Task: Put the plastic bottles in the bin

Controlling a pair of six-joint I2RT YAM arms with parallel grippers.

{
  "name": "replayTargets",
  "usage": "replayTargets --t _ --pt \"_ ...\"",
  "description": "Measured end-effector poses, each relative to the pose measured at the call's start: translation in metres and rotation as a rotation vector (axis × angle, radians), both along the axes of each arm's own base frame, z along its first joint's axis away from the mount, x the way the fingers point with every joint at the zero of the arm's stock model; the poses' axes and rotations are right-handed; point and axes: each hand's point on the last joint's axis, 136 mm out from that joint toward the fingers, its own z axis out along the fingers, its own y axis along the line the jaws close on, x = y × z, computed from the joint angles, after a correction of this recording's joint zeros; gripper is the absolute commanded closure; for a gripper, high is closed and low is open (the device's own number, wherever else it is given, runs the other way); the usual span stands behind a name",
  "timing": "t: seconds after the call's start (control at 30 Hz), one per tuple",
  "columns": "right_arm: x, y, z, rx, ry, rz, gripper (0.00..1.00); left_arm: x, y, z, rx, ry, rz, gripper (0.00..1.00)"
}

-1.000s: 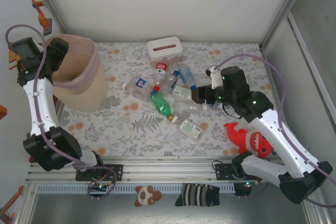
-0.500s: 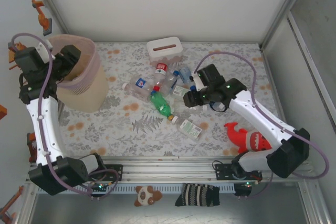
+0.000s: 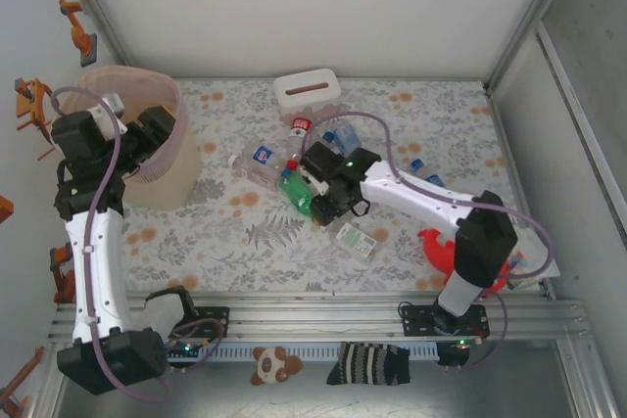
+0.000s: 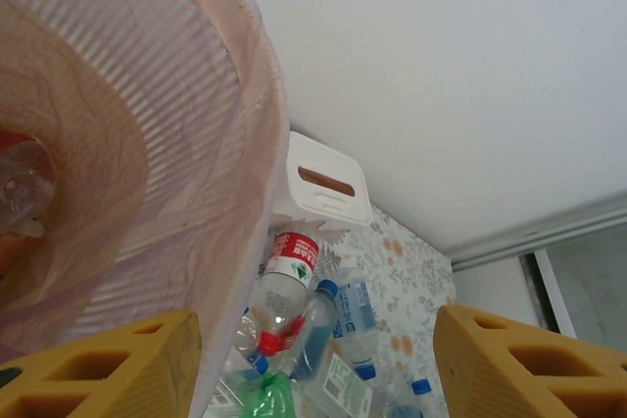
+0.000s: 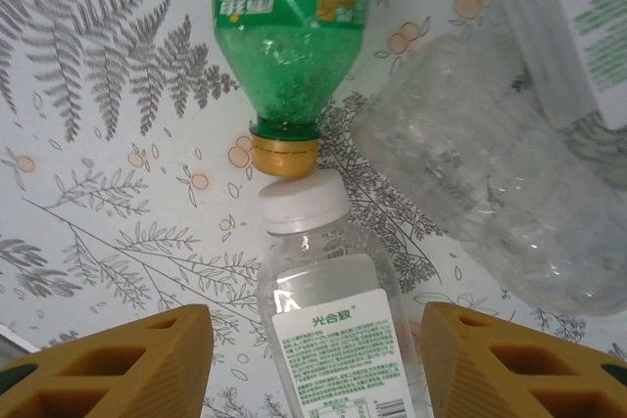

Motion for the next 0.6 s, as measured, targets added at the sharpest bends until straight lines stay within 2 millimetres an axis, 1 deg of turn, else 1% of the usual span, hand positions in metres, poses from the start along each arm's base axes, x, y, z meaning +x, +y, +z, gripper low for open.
replayTargets --t 0.13,0.23,0.33,0.47,0.6 --pt "-0.006 0.003 -0.023 -0.097 0.034 0.054 0.43 -0.004 0.000 0.000 0.002 0.003 0.007 0.35" --pt "-0.007 0.004 -0.034 -0.137 0.051 0.078 0.43 -0.006 0.002 0.001 0.009 0.007 0.022 0.34" --pt "-0.006 0.006 -0.044 -0.166 0.061 0.099 0.43 -0.006 0.007 0.005 0.028 0.013 0.046 0.33" --pt "-0.004 0.011 -0.055 -0.188 0.075 0.114 0.43 -0.001 0.012 0.015 0.052 0.022 0.066 0.33" --pt "0.000 0.017 -0.063 -0.200 0.082 0.128 0.43 0.008 0.017 0.024 0.071 0.024 0.076 0.33"
